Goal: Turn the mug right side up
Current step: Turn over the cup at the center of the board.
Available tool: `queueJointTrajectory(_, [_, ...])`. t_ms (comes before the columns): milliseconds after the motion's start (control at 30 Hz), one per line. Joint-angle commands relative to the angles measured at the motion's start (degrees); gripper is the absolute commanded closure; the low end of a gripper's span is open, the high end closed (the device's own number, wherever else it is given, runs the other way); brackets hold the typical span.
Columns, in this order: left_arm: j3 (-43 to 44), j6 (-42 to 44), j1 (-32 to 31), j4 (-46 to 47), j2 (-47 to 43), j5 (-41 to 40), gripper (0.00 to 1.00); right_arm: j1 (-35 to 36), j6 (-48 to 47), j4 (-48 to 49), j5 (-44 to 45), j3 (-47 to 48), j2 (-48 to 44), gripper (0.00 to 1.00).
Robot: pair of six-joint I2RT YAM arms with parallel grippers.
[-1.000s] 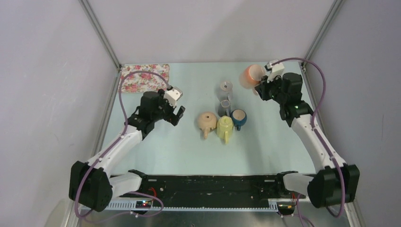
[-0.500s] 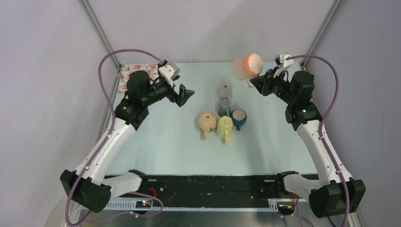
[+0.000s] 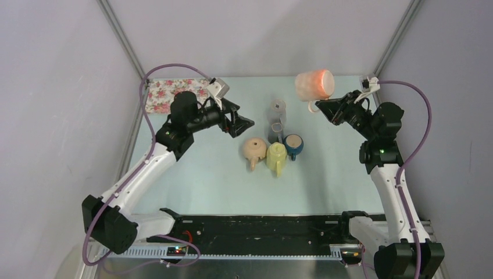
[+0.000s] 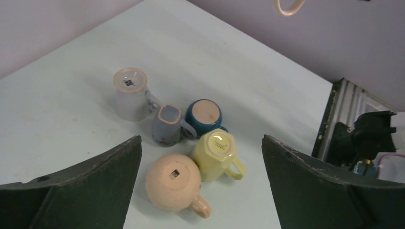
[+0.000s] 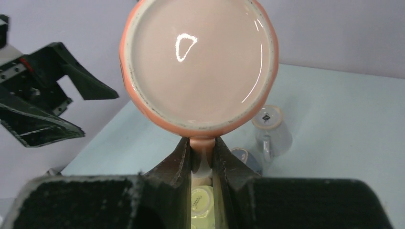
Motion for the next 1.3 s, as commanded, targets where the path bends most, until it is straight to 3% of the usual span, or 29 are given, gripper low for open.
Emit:
queueJointTrajectory(0, [-0.3, -4.3, -1.1, 5.8, 2.2, 2.1, 0.01, -0.1, 4.7, 12.6, -3.7, -0.2, -2.1, 1.00])
queueJointTrajectory(400, [-5.1, -10.8, -4.1, 15.7, 8.8, 8.1, 0.02, -1.9, 16.0, 25.8, -7.2, -6.9, -1.0, 1.00])
queueJointTrajectory(700, [0.8, -13.8, -4.4, 16.3, 14.3, 19.5, 0.02, -2.0, 19.9, 32.9, -9.7, -9.8, -1.2, 1.00])
queueJointTrajectory(1267, [-1.3, -17.9, -9.5, 22.6, 13.3, 21.0, 0.02, -2.6, 27.1, 42.5, -10.7, -13.3, -1.0, 1.00])
